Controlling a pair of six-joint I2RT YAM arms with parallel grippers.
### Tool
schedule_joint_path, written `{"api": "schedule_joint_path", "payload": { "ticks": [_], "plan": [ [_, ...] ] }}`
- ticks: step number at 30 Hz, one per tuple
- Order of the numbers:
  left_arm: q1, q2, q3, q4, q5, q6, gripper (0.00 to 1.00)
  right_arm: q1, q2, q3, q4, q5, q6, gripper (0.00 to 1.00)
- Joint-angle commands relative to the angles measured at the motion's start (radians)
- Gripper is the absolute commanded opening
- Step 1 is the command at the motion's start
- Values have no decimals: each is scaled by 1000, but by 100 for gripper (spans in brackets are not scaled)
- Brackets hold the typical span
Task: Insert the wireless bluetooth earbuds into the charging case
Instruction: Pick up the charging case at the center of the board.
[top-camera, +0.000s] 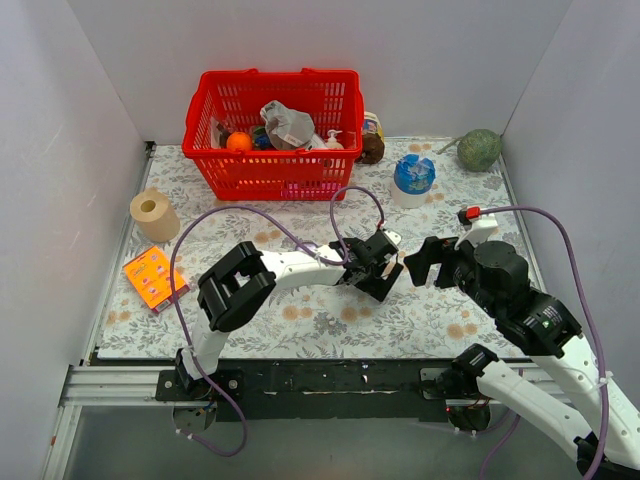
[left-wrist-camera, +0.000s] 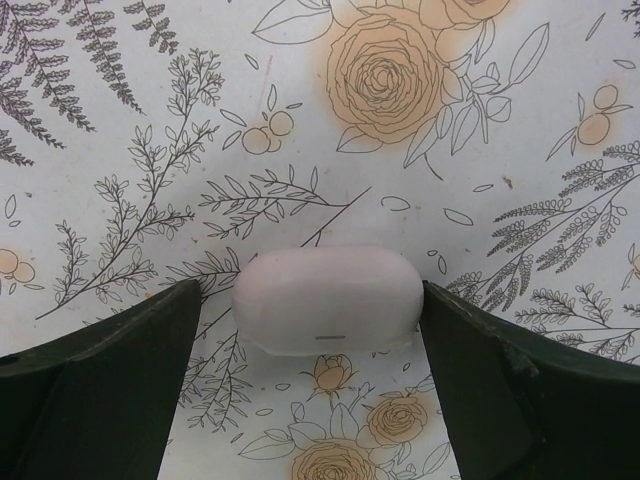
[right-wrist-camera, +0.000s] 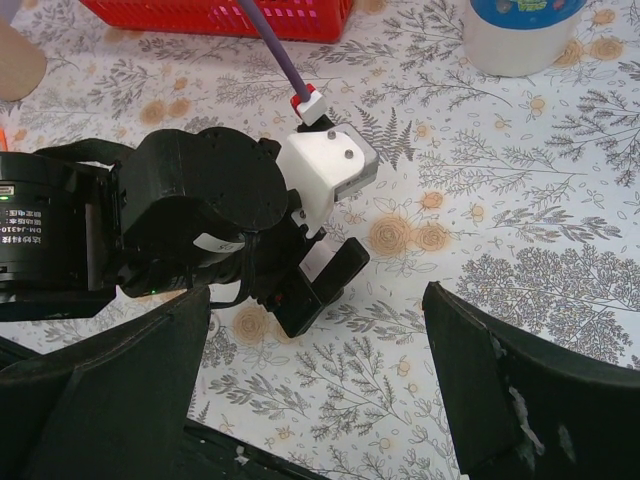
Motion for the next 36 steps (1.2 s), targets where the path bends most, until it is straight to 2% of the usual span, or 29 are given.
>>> {"api": "schedule_joint_path", "payload": {
  "ticks": [1,7,11,14,16,18,19,21,24,25,27,28,29,31,32,36],
  "plan": [
    [-10,33,16,-45,-22,-31,88,-1,-15,0,8,19,-2,94],
    [-20,39,18,-62,-34,-16,78,-1,-26,-3,2,27,3,94],
    [-25,37,12,-68,-30,-10,67,-1,-37,-8,-6,31,4,94],
    [-27,21,-5,-61,-24,-19,51,0,-41,-8,-11,30,10,93],
    [-28,-7,-33,-39,-27,-26,30,-1,-43,-5,-14,31,22,93],
    [-28,-91,-106,29,-50,-33,16,-1,-32,11,-17,33,36,93],
    [-28,-128,-135,60,-65,-36,0,-1,-27,20,-26,36,45,94],
    [-28,-273,-210,155,-97,-36,0,-3,2,52,-35,34,64,96],
    [-28,-464,-404,321,-104,-22,0,-1,43,96,-35,-12,79,98],
    [-28,-618,-532,373,-90,-14,0,-1,49,101,-23,-63,81,98],
    [-28,-778,-675,561,-32,22,0,-1,55,101,40,-139,79,98],
    [-28,-927,-745,630,-4,45,0,-1,58,92,64,-191,73,98],
    [-33,-1014,-898,774,33,68,0,-1,78,90,89,-298,63,98],
    [-37,-1146,-1032,908,123,136,0,0,118,106,118,-456,41,98],
    [-39,-1262,-1132,985,136,157,0,0,168,115,117,-487,35,98],
    [-40,-1384,-1179,924,157,222,0,16,258,146,120,-567,27,98]
  ]
}}
